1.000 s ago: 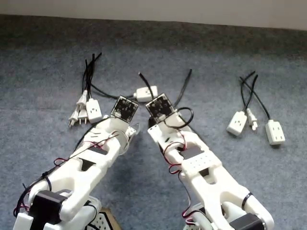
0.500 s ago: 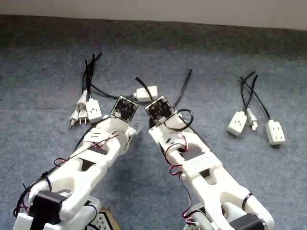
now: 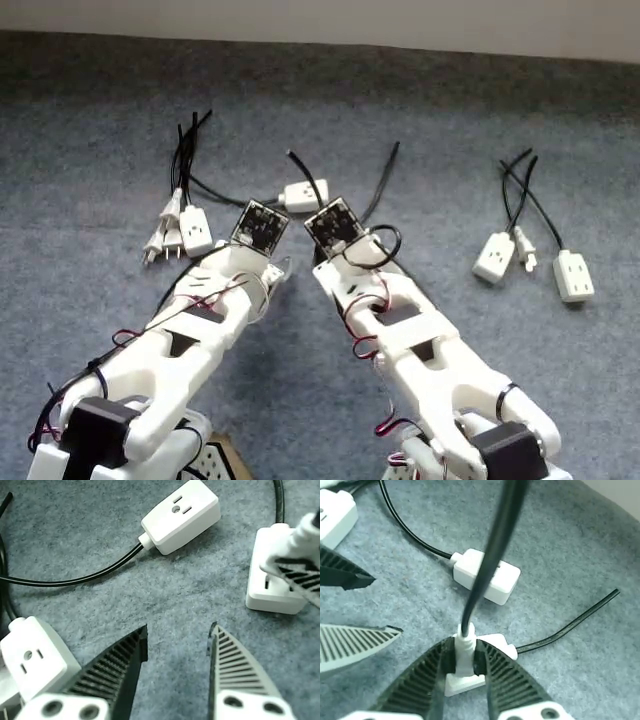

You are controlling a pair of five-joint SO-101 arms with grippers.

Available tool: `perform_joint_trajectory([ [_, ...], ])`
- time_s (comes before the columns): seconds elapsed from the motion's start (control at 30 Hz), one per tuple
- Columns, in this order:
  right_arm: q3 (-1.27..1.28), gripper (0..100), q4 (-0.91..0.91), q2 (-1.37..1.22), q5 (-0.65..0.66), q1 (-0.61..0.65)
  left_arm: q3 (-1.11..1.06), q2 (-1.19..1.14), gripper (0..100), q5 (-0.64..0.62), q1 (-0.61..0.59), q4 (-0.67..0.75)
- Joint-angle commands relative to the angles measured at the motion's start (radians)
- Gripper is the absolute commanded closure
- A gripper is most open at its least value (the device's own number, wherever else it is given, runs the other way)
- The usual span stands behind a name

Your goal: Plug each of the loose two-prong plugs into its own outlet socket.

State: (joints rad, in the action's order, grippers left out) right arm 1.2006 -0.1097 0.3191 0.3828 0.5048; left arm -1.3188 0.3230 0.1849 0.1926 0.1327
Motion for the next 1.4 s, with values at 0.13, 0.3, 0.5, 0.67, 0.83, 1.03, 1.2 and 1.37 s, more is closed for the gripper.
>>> perform_joint_trajectory([
  [0.13,0.004,99.1,0.033,0.045,0.020,-0.018,0.019,0.004,79,0.006,-0.012,0.018],
  [0.3,0.054,99.1,0.062,0.134,0.020,-0.001,0.019,0.004,79,0.006,-0.012,0.018],
  [0.5,0.036,99.1,0.051,0.042,0.020,-0.001,0.019,0.004,79,0.006,-0.012,0.018],
  [0.67,-0.016,99.1,0.048,-0.021,0.020,0.021,0.019,0.004,79,0.006,-0.010,0.018],
  [0.83,-0.008,99.1,0.050,-0.019,0.020,0.070,0.019,0.004,79,0.006,-0.010,0.018],
  [1.03,-0.012,99.1,0.104,-0.019,0.020,0.058,0.019,0.004,79,0.006,-0.010,0.018],
  [1.2,-0.015,99.1,0.128,-0.019,0.020,0.054,0.019,0.004,79,0.006,-0.010,0.018],
  [1.37,-0.012,99.1,0.130,-0.022,0.025,0.015,0.019,0.004,79,0.006,-0.012,0.018],
])
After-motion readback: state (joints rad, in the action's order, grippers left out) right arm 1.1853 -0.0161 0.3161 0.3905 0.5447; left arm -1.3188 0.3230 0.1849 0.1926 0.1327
